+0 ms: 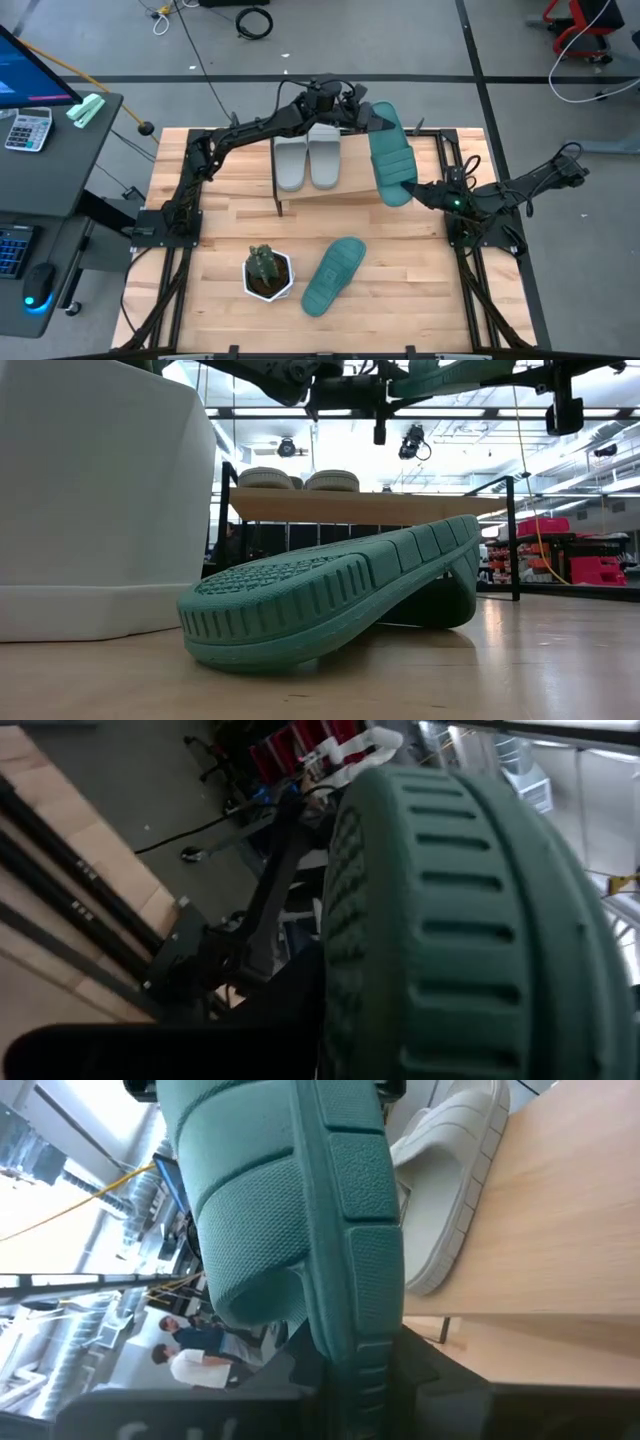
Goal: Pick and place slides into the shelf
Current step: Put the right green slides on the shelf
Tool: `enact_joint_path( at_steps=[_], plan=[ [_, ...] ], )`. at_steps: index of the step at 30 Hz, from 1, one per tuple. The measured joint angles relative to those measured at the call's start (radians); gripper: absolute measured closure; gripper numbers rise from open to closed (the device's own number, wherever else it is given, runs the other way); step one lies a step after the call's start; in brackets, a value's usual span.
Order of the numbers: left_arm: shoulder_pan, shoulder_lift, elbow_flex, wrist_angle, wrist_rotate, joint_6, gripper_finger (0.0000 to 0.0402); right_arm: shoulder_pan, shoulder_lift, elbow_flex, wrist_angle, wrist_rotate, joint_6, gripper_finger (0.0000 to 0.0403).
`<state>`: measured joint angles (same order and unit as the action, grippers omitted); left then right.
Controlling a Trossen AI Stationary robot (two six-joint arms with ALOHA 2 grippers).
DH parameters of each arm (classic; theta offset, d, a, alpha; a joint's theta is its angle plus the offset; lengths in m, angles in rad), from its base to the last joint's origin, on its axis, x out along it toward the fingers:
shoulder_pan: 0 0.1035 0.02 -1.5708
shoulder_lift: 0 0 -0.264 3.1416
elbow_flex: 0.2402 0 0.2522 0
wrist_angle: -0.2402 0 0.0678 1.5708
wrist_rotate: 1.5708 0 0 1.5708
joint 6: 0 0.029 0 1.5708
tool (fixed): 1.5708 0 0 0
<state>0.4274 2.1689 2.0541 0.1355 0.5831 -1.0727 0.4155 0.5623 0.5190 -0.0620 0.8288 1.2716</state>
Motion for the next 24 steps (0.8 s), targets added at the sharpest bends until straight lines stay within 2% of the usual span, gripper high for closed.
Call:
enact_joint_path(
  at_steps=[5, 16, 24],
  plan=[
    [0.004, 0.000, 0.000, 0.008, -0.013, -0.014, 0.0258, 0.009, 0.000, 0.000, -0.008, 0.001, 0.008, 0.0354],
    [0.008, 0.000, 0.000, 0.021, -0.015, -0.007, 0.0132, 0.009, 0.001, 0.000, -0.006, 0.062, 0.018, 0.0354],
    [0.041, -0.006, 0.000, 0.101, -0.022, -0.015, 0.0098, 0.023, 0.001, 0.000, -0.073, 0.089, 0.126, 0.0354]
  ],
)
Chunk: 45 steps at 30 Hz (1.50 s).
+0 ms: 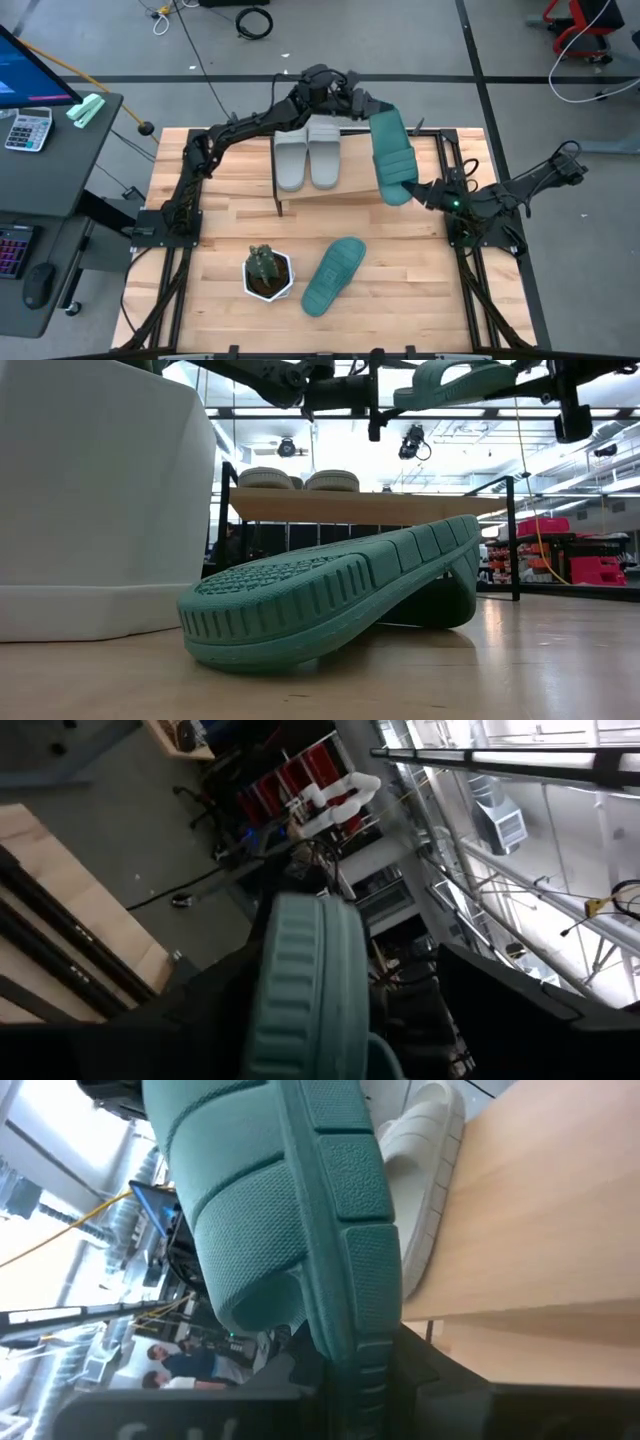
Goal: Pick and place slides into the shelf
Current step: Put the right green slides on the shelf
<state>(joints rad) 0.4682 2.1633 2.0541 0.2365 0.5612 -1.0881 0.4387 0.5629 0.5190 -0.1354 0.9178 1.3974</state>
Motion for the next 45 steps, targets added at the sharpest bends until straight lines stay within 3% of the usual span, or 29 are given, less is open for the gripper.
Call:
enact_joint_path(
  at_steps=[12, 20, 28, 33, 38, 45],
  plan=[
    [0.012, -0.066, 0.001, 0.129, 0.009, 0.056, 0.0103, 0.120, 0.027, 0.000, -0.152, 0.150, 0.244, 0.0354],
    [-0.014, -0.134, 0.001, 0.125, 0.031, 0.142, 0.0104, 0.128, 0.077, 0.000, -0.163, 0.150, 0.311, 0.0354],
    [-0.094, -0.222, 0.001, 0.096, 0.098, 0.322, 0.0104, 0.128, 0.143, 0.000, -0.181, 0.142, 0.415, 0.0354],
    [-0.149, -0.270, 0.001, -0.098, 0.096, 0.501, 0.0104, 0.151, 0.156, 0.000, -0.277, 0.144, 0.546, 0.0354],
    [-0.196, -0.291, 0.000, -0.337, 0.039, 0.641, 0.0104, 0.175, 0.155, 0.000, -0.318, 0.171, 0.602, 0.0354],
    [-0.258, -0.294, 0.000, -0.543, -0.092, 0.748, 0.0104, 0.176, 0.161, -0.011, -0.332, 0.170, 0.674, 0.0354]
  ],
)
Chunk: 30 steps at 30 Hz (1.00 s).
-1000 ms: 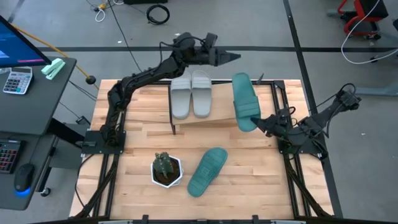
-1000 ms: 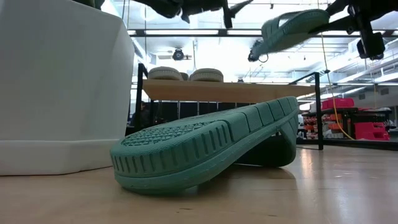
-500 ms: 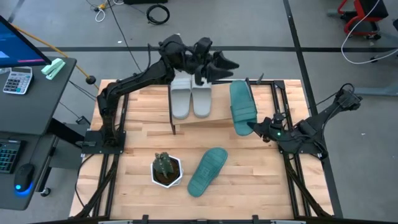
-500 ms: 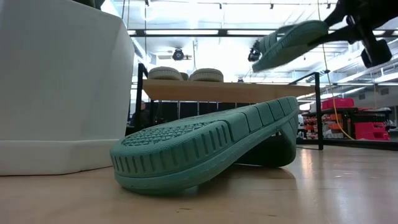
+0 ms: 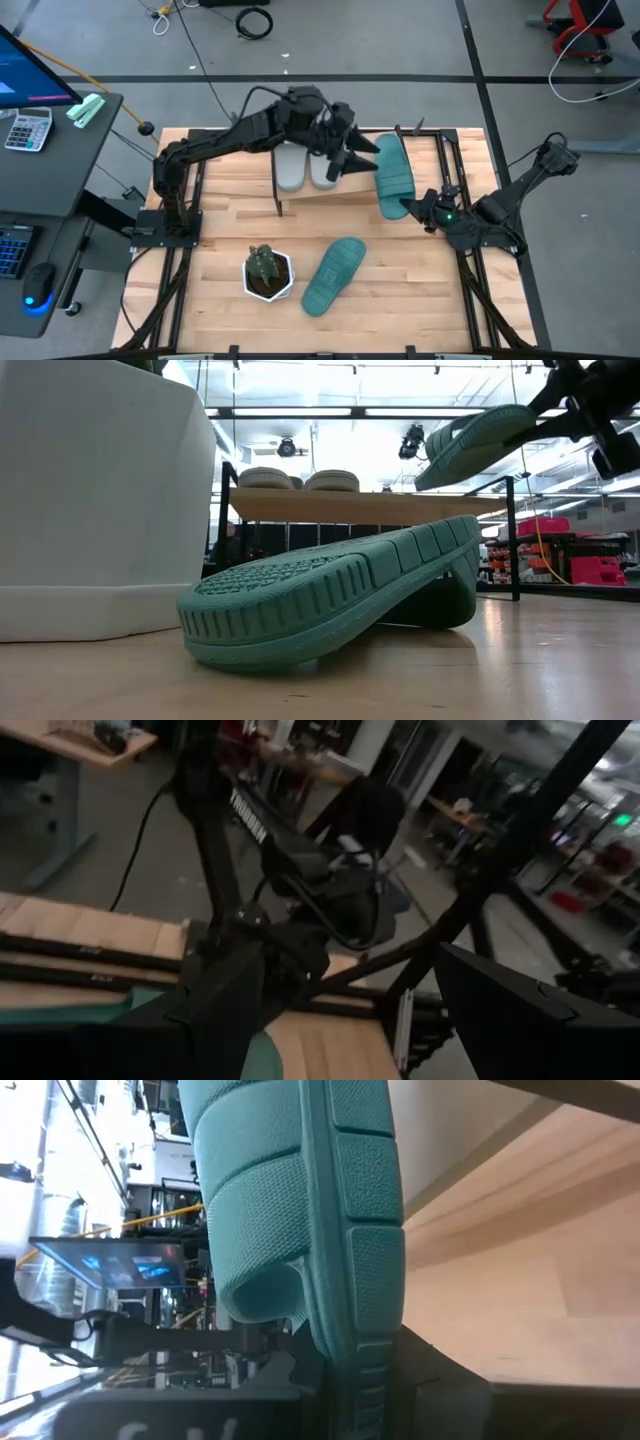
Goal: Pick and place slides into the shelf
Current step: Put the right green slides on the shelf
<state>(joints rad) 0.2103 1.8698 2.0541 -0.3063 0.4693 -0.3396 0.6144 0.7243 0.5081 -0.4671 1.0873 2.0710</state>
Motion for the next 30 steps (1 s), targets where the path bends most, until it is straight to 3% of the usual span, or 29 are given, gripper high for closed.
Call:
enact_joint_path(
  at_steps=[7, 19, 30],
  plan=[
    [-0.034, 0.000, 0.000, -0.075, -0.078, 0.039, 0.0118, 0.006, 0.032, -0.002, 0.003, 0.004, 0.042, 0.0354],
    [-0.035, 0.000, 0.000, -0.135, -0.107, 0.058, 0.0156, 0.006, 0.035, -0.069, 0.108, 0.034, 0.074, 0.0354],
    [-0.036, 0.000, 0.000, -0.140, -0.111, 0.056, 0.0162, 0.017, 0.021, -0.220, 0.431, 0.046, -0.031, 0.0354]
  ],
)
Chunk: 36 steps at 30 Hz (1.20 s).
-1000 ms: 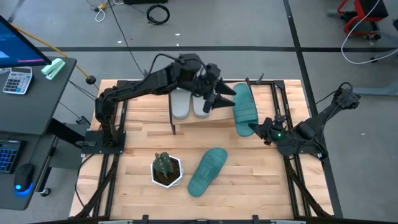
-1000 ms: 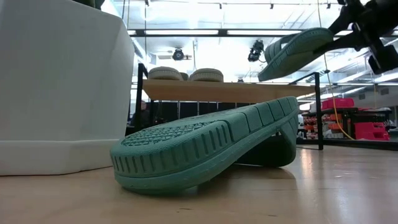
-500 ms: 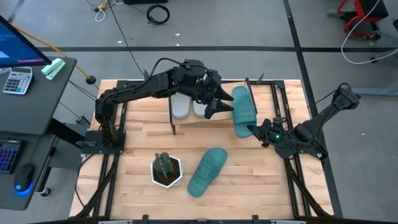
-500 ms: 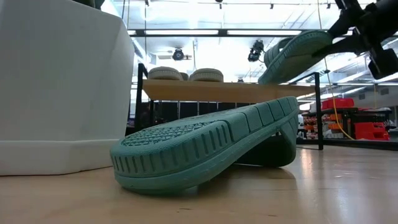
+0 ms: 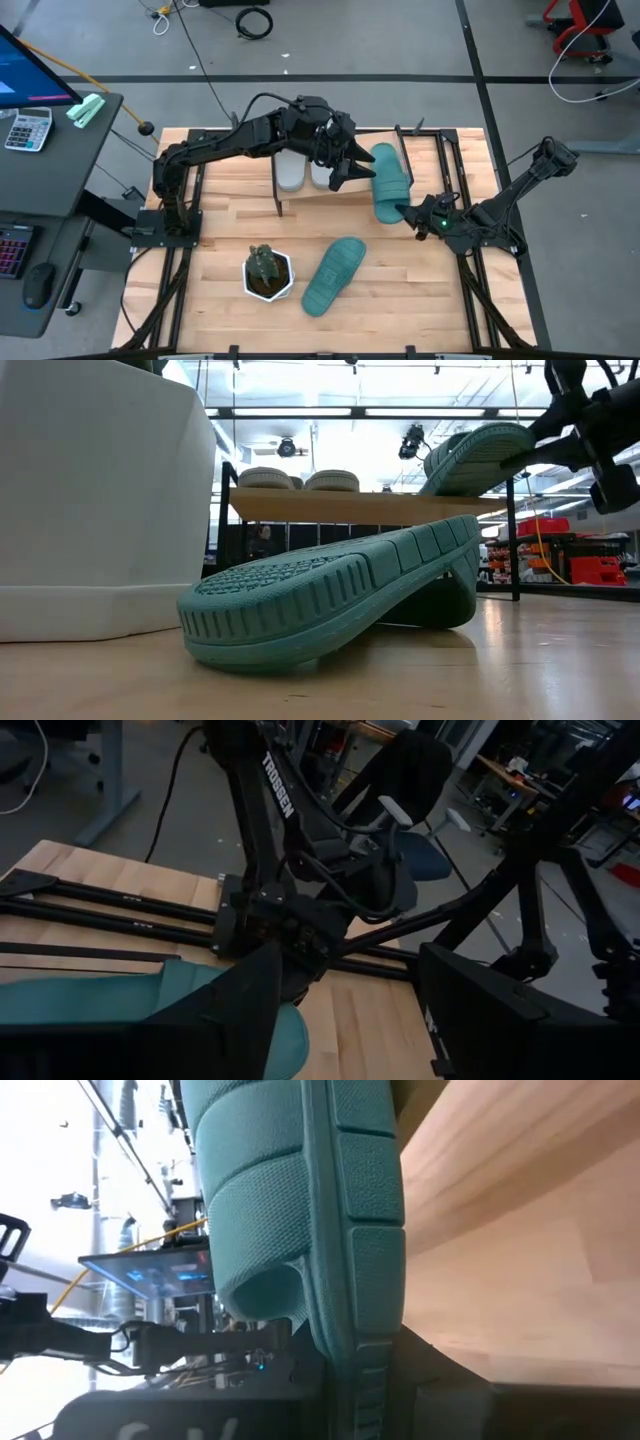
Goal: Pick and place slides into the shelf
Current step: Put the right green slides on the shelf
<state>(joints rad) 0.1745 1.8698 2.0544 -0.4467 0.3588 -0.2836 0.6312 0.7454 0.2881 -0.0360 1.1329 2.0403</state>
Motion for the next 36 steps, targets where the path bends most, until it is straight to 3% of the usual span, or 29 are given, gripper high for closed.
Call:
enact_joint_path(
  at_steps=[17, 36],
  plan=[
    [-0.014, 0.001, 0.000, 0.000, -0.009, -0.019, 0.0175, -0.018, -0.075, -0.048, 0.008, 0.003, -0.017, 0.0354],
    [-0.031, 0.002, 0.000, 0.000, -0.042, -0.019, 0.0186, -0.190, -0.161, -0.067, 0.008, -0.183, -0.142, 0.0354]
  ],
)
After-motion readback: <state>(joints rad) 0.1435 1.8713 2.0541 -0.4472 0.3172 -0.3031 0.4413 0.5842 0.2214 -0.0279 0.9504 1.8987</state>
